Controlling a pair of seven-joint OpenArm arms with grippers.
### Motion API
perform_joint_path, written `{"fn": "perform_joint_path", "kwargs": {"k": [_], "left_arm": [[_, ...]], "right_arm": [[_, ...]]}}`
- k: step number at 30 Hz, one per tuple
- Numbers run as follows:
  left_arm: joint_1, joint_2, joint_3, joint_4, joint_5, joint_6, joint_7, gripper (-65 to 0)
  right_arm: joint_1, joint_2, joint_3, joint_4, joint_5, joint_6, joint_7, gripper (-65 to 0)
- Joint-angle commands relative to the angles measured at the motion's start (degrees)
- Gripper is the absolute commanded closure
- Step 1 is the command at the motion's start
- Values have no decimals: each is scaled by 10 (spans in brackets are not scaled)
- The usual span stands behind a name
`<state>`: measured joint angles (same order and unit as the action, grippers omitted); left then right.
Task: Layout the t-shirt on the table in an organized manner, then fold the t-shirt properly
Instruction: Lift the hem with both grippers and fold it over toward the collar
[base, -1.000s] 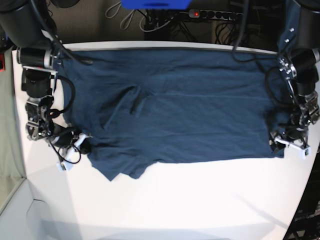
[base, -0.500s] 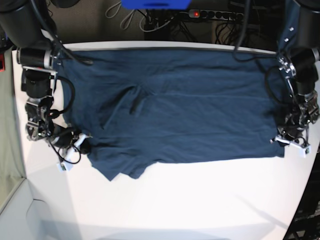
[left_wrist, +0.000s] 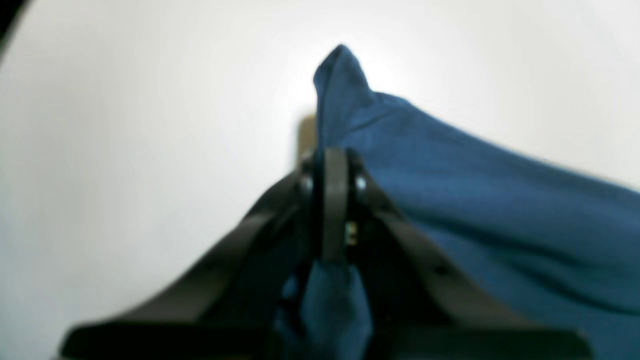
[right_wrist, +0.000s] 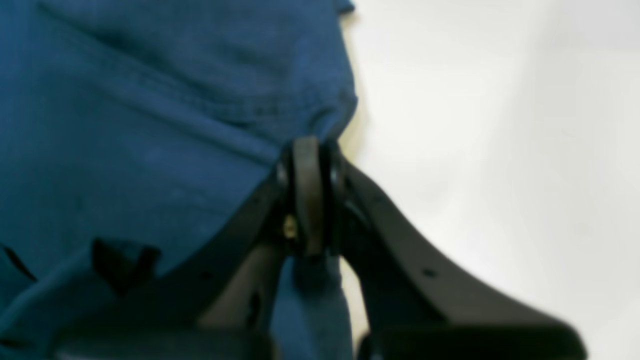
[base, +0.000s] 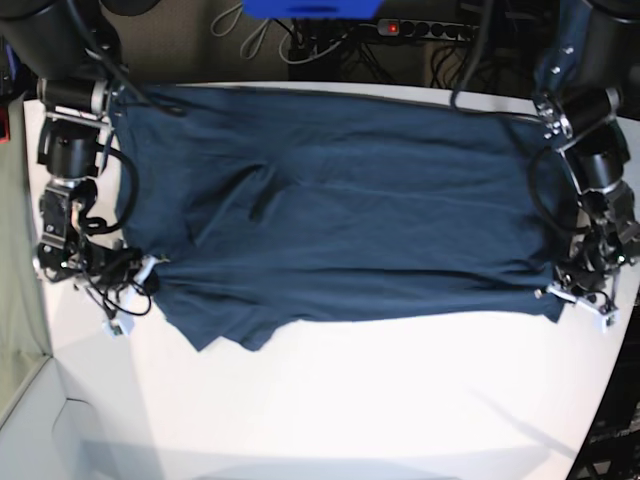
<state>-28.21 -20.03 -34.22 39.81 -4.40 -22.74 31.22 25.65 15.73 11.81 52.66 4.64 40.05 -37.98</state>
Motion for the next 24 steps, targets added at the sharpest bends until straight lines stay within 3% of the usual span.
{"fn": "perform_joint_path", "kwargs": {"k": [1,8,15,24], "left_arm": [[-6,-16,-11,23,-6,-1,-15,-3],[35,6,-18,94,-6,-1,-13,-3],[46,27,-19,173,-7,-1,60,-3],[121,54,-20,316,-7,-1,101,-3]], "right_arm": [[11,8,2,29,7,-1,5,0],[-49,3,15,182,7,-1,-57,0],[-115,-21,33,327,7,-1,-104,0],[-222,-55,55,499,7,-1,-115,0]]}}
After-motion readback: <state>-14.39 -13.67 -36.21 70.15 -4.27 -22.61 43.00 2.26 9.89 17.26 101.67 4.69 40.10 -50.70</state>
